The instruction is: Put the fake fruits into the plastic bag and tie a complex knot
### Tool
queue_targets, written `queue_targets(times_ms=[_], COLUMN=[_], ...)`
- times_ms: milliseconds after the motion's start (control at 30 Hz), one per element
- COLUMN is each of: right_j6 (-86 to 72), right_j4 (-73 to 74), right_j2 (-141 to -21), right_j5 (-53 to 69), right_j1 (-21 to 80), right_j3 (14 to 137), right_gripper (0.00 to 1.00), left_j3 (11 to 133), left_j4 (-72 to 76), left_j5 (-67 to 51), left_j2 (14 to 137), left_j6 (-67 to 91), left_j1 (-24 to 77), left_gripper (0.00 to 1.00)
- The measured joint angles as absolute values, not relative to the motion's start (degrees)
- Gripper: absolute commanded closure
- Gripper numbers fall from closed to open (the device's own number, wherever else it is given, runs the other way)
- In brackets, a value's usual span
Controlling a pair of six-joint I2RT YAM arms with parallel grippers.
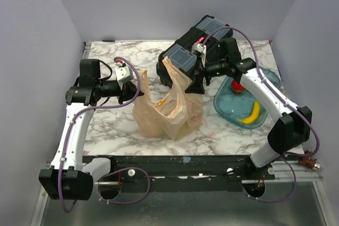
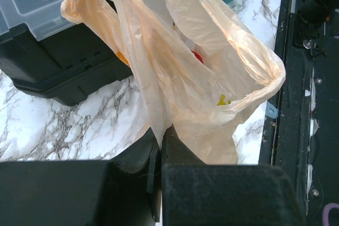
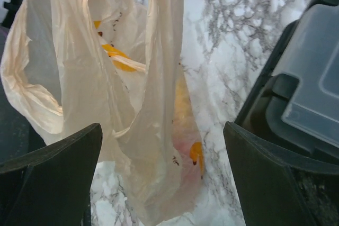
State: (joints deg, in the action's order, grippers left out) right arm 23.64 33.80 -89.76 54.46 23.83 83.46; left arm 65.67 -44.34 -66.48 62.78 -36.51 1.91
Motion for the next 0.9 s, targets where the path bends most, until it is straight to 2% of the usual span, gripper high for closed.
queue_targets(times_ms=[100, 167, 233, 333, 433, 467, 600, 900], right_j6=[22.5, 21.0, 19.4, 16.1, 11.1, 8.6, 1.7, -0.5], right_j4=[34.1, 33.9, 33.3, 30.5, 25.8, 23.9, 21.4, 23.1], right_j2=[-91.9, -92.6, -93.1, -93.4, -93.1, -92.8, -91.7, -85.9], right_j5=[58.0, 60.2, 62.2, 64.3, 65.0, 64.8, 60.1, 38.4], right_j1=[23.7, 23.7, 24.0, 24.6, 25.4, 25.7, 27.0, 36.0], right_j3=[83.9, 83.9, 83.9, 83.0, 80.0, 78.4, 75.4, 75.6], right_gripper=[0.0, 0.04, 0.2, 0.54, 0.97, 0.99, 1.0, 0.99], left_j3=[66.9, 67.9, 68.8, 69.5, 71.4, 72.1, 73.8, 77.4], left_j4=[-46.1, -46.7, -46.9, -47.4, -49.8, -50.8, -54.9, -58.3], left_j5=[-66.2, -66.0, -66.0, -65.7, -64.6, -64.0, -60.6, -56.2], left_j2=[63.0, 63.4, 64.0, 64.8, 65.8, 66.1, 65.9, 66.7], left_j6=[-37.8, -38.5, -39.0, -39.5, -41.2, -42.0, -48.1, -53.7], left_j1=[2.2, 2.4, 2.5, 2.8, 4.4, 5.4, 13.0, 24.3], left_gripper=[1.0, 1.0, 1.0, 1.0, 1.0, 1.0, 1.0, 1.0])
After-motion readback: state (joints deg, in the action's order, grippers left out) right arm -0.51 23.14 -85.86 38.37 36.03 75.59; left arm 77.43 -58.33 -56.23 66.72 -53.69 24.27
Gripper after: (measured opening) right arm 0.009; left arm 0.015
